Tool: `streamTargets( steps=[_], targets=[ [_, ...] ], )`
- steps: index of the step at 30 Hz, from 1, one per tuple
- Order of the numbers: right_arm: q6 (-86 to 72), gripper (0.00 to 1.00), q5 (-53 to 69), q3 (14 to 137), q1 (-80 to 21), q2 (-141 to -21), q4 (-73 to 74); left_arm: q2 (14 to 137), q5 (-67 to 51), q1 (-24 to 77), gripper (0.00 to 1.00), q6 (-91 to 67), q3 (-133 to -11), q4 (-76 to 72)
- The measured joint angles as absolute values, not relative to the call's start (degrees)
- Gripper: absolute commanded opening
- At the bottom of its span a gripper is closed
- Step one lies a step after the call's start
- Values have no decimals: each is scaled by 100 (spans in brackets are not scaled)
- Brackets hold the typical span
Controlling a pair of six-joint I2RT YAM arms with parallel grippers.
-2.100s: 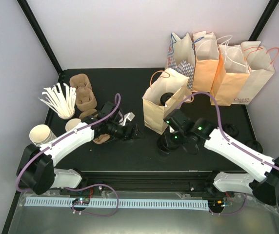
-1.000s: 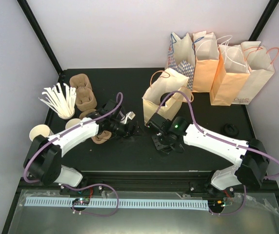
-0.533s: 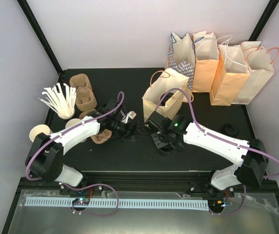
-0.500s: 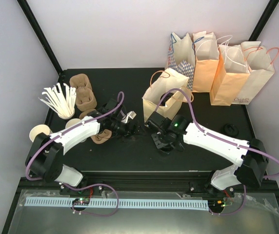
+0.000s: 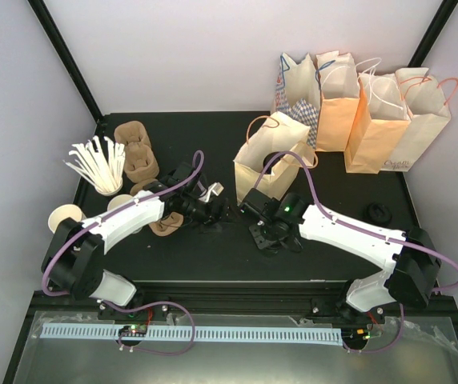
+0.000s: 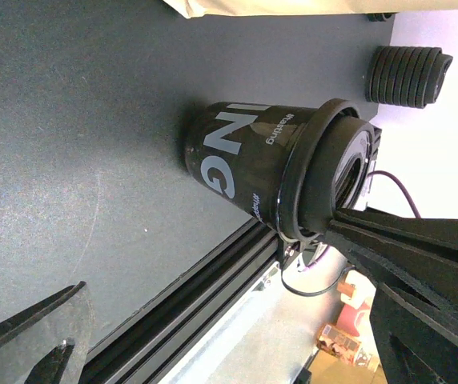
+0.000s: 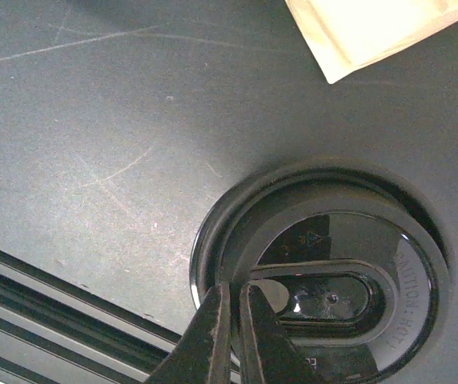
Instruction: Pack the takeout coffee
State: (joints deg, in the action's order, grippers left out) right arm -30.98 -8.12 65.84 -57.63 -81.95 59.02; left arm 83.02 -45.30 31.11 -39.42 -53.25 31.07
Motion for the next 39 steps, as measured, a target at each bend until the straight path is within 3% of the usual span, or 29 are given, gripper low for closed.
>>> streamTargets(
  steps=[13,19,31,34,39],
  targets=[
    [-3100,2,-729,6571,-5791,-8197,5813,8302,-4536,3111,96,-3935,-5325,3127],
    [-3105,8,-731,6499,-5811,-8200,5778,8302,-4552,3111,96,-3931,-5325,3127],
    [-3225,43,-707,6606,-5815,-8235,5870,8302,-4591,3111,96,-3916,-5325,3127],
    [-3227,45,-760,6893,-5815,-8232,6025,8302,-4593,3111,96,-3916,-5325,3127],
    [-3247,66,-858,7349,-5815,-8230,6316,8377,-4617,3124,90,-3916,-5325,3120]
  ],
)
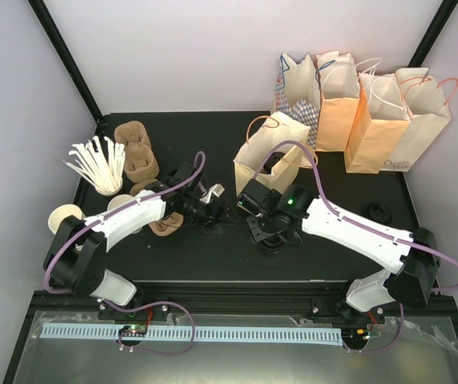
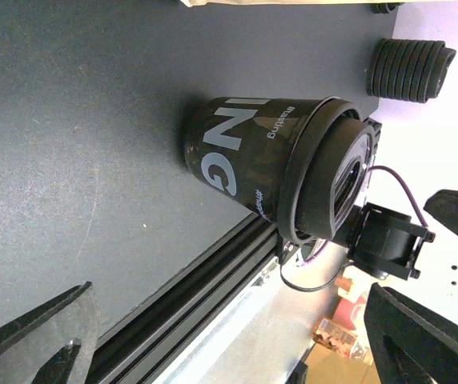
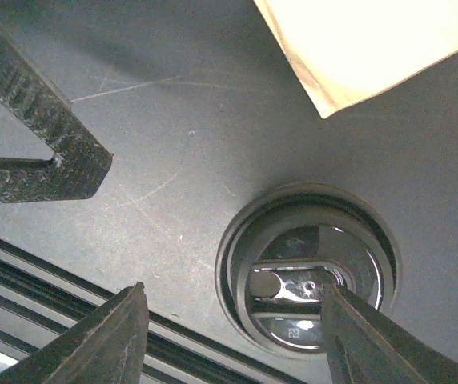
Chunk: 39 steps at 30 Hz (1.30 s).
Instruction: Pack the takeout coffee
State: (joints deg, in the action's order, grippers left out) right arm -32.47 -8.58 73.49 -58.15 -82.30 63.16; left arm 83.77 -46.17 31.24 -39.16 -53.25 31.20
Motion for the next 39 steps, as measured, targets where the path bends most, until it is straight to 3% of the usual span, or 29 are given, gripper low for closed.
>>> streamTargets(
  steps=[5,11,15,39],
  targets=[
    [-3415,86,-950,7461,-5815,-8228,6667,8429,-4639,3229,83,-3944,-5325,3068],
    [-3524,87,-967,7406,-5815,-8302,6921,8497,-4709,3378,78,-4095,-5277,2718],
    [-3568,93,-934,7389,-5774,-8536,6956,8597,-4772,3417,76,-4202,-5188,2484],
    [-3433,87,-648,7223,-5277,-8833,6938,9118,-5033,3459,65,-4390,-5116,1815]
  ],
)
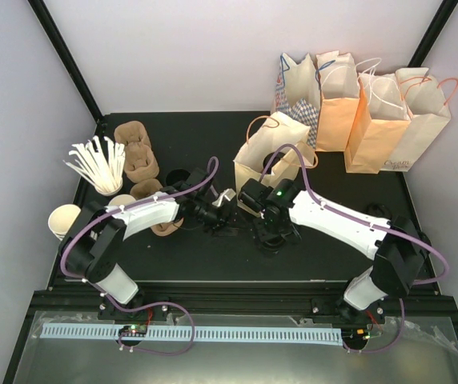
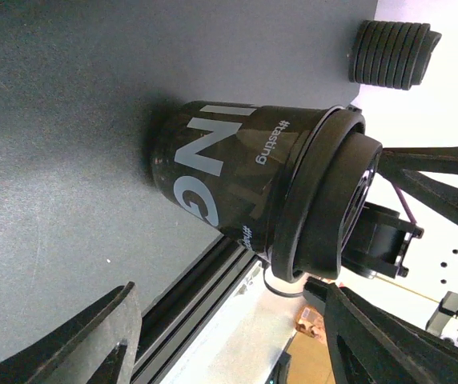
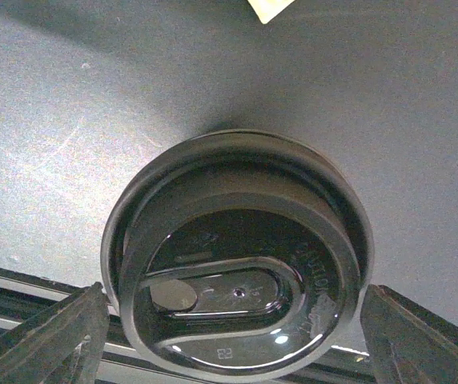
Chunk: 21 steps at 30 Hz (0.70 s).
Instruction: Pack the takeout coffee
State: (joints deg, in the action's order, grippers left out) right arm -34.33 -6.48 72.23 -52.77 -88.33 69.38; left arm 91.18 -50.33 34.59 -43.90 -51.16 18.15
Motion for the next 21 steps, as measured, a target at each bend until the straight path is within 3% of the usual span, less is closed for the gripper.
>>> streamTargets(
  steps=[21],
  targets=[
    [-3286,71,-582,7223,-5262,-9008,6906,9515,-5271,3579,53,-4469,-5116,1505]
  ],
)
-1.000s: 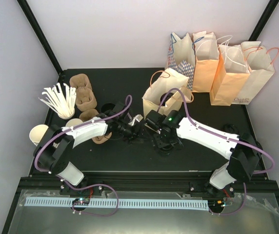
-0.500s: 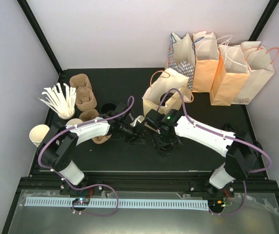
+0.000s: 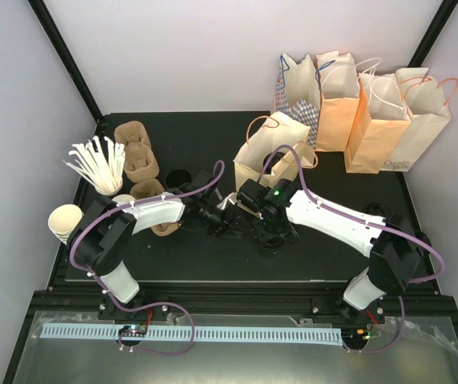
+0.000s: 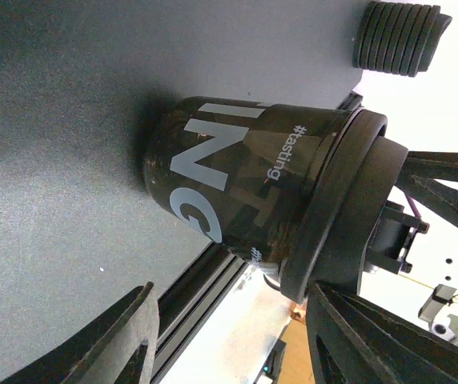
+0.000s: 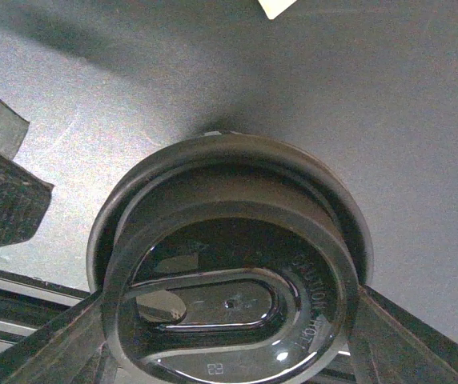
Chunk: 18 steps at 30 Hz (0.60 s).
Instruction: Pack the takeout coffee
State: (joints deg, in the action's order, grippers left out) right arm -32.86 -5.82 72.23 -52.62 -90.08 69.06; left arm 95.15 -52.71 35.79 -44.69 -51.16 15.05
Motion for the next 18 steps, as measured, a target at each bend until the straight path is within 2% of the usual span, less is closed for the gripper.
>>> streamTargets(
  steps=[18],
  targets=[
    [-3201,69,-456,6947,-5234,-8855,6639,9765,-5415,3837,50,-4523,-5116,1208]
  ],
)
